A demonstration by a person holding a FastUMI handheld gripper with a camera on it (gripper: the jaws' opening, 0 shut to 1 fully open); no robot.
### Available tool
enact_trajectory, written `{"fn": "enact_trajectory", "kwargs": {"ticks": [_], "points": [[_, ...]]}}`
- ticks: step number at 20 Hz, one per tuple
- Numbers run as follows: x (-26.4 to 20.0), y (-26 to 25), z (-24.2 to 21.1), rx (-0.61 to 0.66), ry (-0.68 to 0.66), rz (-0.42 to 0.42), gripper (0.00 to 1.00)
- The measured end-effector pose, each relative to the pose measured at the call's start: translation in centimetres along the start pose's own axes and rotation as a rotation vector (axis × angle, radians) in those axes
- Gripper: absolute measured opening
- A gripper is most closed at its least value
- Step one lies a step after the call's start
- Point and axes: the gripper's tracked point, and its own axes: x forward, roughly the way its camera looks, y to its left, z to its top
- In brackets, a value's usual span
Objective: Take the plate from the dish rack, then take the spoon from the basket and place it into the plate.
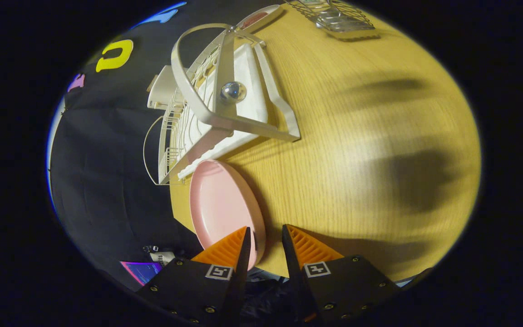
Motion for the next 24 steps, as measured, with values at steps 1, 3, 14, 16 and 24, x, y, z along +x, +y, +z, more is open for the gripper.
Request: {"fn": "enact_trajectory", "kwargs": {"ticks": [1,3,14,16,24], "points": [[-0.8,-0.4,0.6,-0.015,-0.028,-0.019,0.43],[-3.2,-1.5,2.9,-0.049,-0.129,-0.06,0.44],[-17.2,-4.0,18.9,-0.062,-0.737,-0.264,0.44],[-18.2,-4.3,20.9,-0.035,-0.789,-0.279,0.44],[-19.1,-6.6,26.7,0.166,-0.899,-0.231,0.44]]}}
